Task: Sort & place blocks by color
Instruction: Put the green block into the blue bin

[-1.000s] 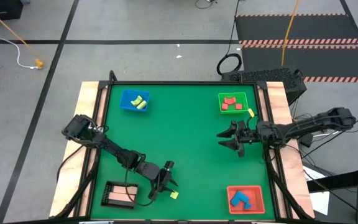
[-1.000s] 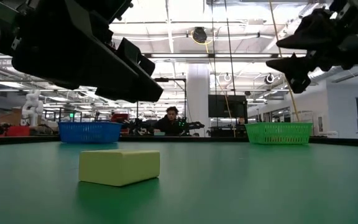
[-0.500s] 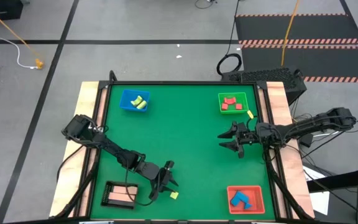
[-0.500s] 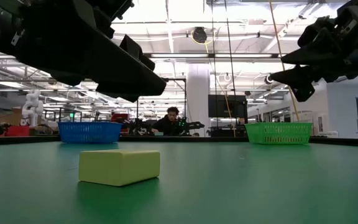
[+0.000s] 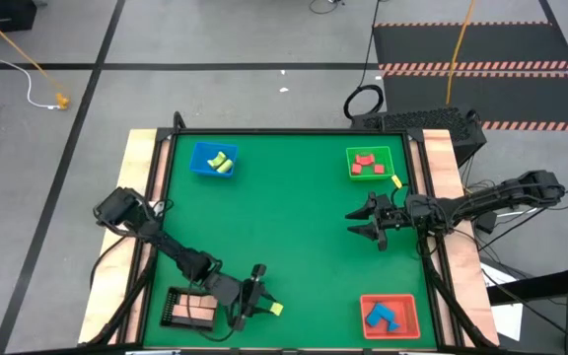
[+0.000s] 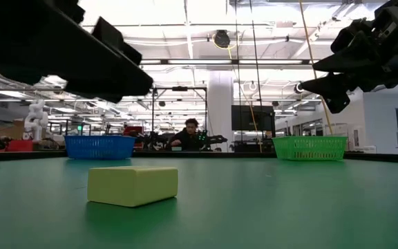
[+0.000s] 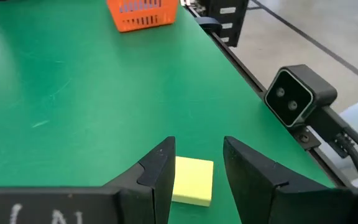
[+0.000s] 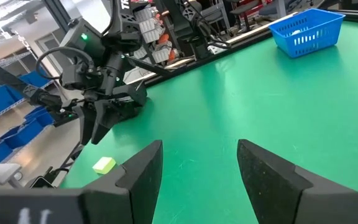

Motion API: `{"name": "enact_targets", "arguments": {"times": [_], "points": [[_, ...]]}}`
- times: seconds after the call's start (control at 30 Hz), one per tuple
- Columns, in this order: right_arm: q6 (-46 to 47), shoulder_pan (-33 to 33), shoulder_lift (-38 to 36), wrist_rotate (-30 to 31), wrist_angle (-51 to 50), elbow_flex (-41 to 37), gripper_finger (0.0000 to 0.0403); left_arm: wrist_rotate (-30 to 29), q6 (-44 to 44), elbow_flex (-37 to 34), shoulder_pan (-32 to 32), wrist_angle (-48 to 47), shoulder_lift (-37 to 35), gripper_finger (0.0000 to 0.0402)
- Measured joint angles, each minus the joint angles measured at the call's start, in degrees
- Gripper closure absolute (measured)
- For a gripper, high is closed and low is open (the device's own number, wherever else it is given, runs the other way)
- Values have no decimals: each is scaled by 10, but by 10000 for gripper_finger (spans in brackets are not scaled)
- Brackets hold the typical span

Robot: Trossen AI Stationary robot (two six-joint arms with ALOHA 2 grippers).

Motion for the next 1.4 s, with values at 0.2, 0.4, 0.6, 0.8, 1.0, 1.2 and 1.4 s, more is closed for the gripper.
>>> {"name": "enact_targets", "arguments": {"times": [0.2,0.4,0.6,0.8,1.0,1.2,1.4], "points": [[0,0,0,0,0,0,206,-13,-55,0,-5,1,0,266],[0,0,0,0,0,-1,206,-25,-128,0,-5,1,0,232],[0,0,0,0,0,-1,206,-25,-103,0,-17,3,0,146],[0,0,0,0,0,-1,206,-22,-67,3,-21,7,37,107],[0,0,0,0,0,-1,206,-19,-33,46,-13,-20,76,105],[0,0,0,0,1,-1,206,-17,-13,80,0,-76,103,105],[0,0,0,0,1,-1,206,-16,-11,84,2,-79,110,112]]}}
